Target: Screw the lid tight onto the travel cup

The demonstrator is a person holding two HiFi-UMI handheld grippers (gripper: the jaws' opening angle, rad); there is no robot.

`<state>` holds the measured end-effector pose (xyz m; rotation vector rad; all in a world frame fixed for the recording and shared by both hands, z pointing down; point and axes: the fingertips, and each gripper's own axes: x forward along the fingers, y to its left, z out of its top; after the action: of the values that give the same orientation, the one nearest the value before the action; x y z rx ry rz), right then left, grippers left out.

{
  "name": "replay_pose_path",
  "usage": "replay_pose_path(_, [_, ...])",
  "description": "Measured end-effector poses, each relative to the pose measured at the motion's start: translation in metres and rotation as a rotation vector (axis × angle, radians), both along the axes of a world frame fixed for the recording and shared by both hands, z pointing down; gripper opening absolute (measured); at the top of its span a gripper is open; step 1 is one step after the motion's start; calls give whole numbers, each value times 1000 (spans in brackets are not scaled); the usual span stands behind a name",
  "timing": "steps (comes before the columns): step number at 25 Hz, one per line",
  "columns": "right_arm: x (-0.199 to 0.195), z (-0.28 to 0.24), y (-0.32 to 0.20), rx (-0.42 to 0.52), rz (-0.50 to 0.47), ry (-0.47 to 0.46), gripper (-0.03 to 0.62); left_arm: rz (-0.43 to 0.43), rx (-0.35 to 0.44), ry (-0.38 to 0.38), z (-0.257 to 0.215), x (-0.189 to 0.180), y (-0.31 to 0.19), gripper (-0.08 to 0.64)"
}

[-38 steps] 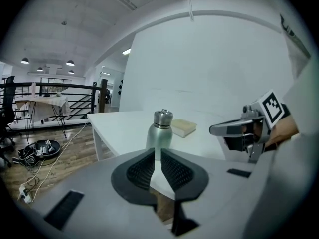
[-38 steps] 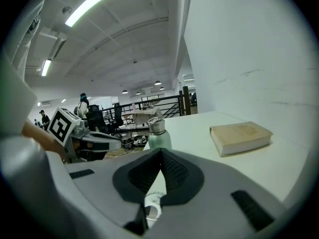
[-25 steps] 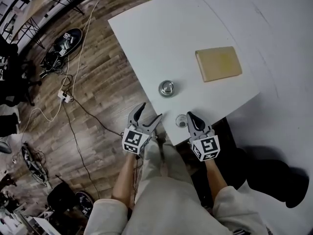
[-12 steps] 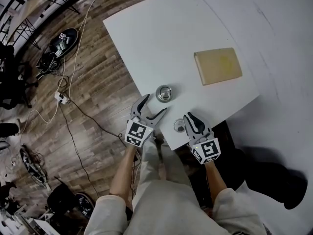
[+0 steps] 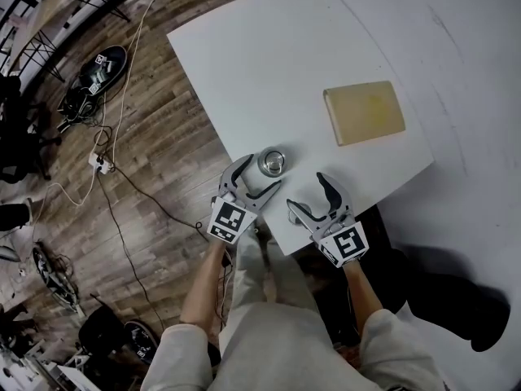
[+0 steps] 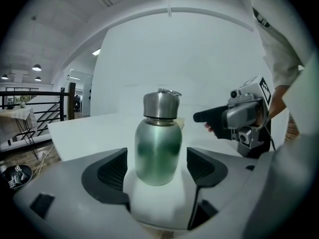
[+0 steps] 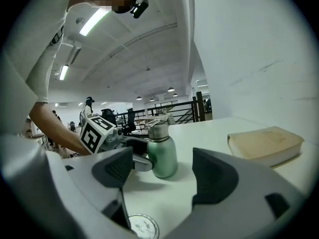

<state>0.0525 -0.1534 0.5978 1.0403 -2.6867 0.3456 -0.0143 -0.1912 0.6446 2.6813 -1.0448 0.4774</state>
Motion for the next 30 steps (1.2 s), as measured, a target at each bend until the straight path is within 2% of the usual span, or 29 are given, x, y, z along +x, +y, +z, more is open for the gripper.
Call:
replay_pose_path(9, [-41, -15, -32, 50, -113, -6, 359, 44, -3, 16, 1, 14, -9, 347])
replay_pose_path(16, [-65, -20, -50, 76, -202, 3, 328, 53, 3, 44, -1, 17, -17, 345])
replay_pose_path(26, [-87, -20, -58, 88, -361, 34, 296, 56, 13, 49, -1, 16, -15, 345])
replay_pose_path(28, [-88, -20, -58, 89, -381, 37, 266, 57, 13, 49, -1, 16, -15, 345])
replay_pose_path(30, [-88, -20, -58, 96, -388, 44, 262, 59, 16, 46, -1, 16, -15, 345])
